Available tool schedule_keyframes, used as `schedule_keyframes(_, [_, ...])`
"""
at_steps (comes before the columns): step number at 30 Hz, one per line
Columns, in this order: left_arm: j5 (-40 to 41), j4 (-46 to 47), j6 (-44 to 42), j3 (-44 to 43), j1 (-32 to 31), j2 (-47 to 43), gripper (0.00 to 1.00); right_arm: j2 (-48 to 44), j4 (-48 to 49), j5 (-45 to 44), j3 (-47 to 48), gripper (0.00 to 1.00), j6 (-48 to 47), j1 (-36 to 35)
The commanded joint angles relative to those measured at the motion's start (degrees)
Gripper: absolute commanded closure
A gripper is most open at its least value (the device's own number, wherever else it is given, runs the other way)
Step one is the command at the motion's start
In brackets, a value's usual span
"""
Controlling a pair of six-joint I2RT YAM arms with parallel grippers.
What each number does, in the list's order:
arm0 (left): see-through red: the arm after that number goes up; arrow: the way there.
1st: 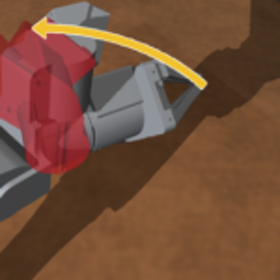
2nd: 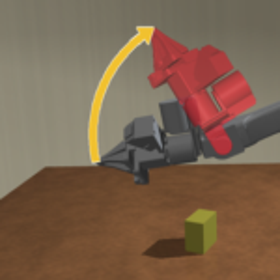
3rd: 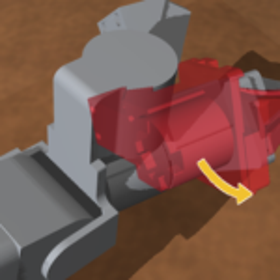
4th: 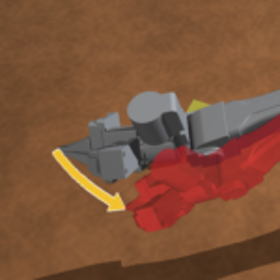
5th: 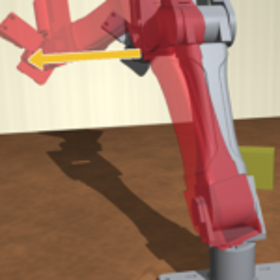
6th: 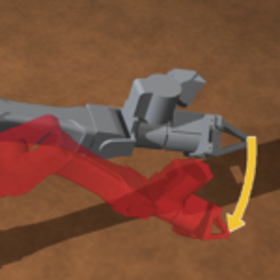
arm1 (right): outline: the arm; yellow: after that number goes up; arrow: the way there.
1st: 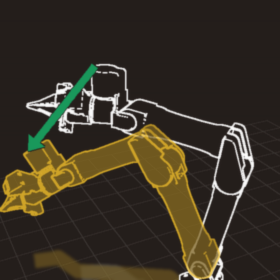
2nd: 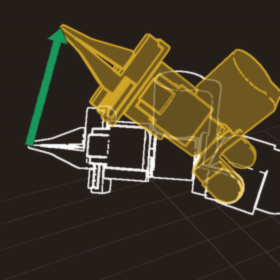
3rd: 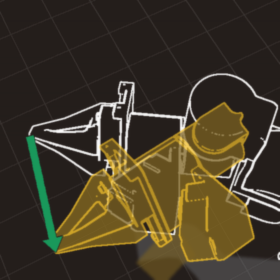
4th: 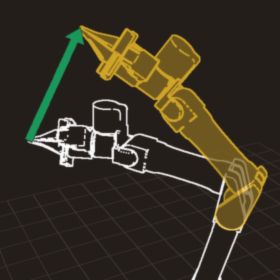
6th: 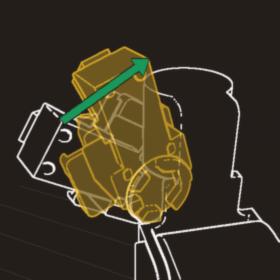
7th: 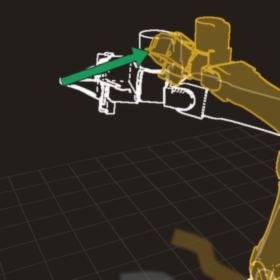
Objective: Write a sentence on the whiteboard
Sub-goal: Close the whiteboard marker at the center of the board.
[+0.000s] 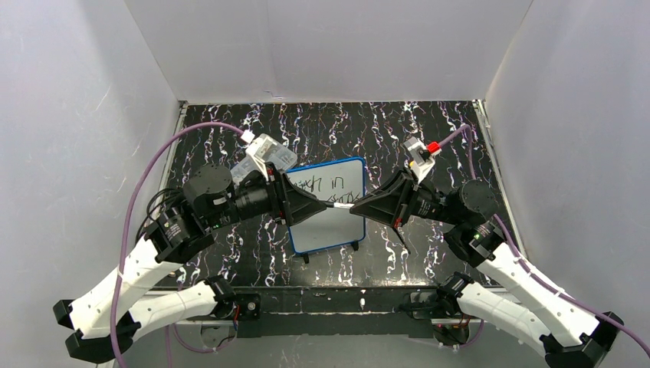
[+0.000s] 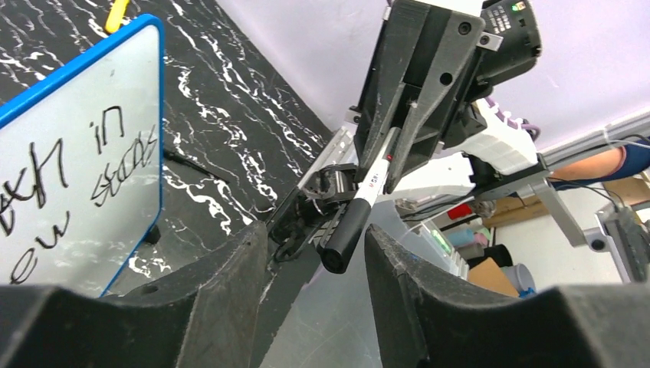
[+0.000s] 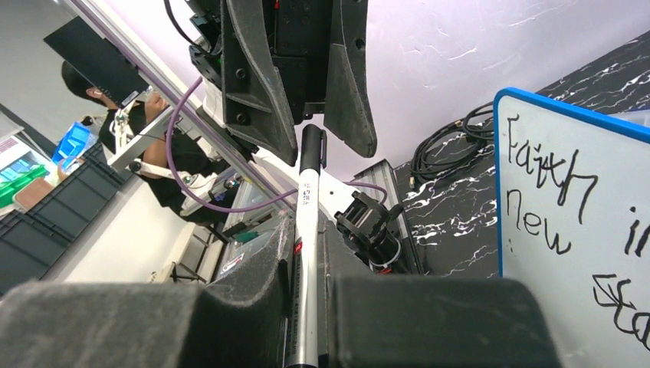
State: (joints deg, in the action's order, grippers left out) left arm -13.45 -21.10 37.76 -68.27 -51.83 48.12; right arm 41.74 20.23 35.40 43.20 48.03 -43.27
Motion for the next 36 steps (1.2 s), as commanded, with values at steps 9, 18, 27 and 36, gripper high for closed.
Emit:
schedule_keyframes(9, [-7.36, 6.88, 2.48, 2.06, 0.82, -2.05, 0.72, 0.6, 6.54, 2.27, -0.22, 0.99, 2.15, -0.18])
schedule_keyframes(18, [-13.41, 11.08, 2.6, 3.32, 0.89, -1.41, 1.0, 0.95, 8.62, 2.79, -0.4, 0.99, 2.89, -0.22])
schedule_keyframes(27, [-20.64, 18.33, 5.96, 5.74, 0.93, 1.63, 1.0, 4.05, 13.26, 3.83, 0.65, 0.99, 3.09, -0.17])
schedule_keyframes(36, [-22.66, 18.05, 5.9, 6.2, 0.87, 3.56, 1.0, 6.91, 15.19, 4.51, 2.83, 0.99, 2.31, -0.16])
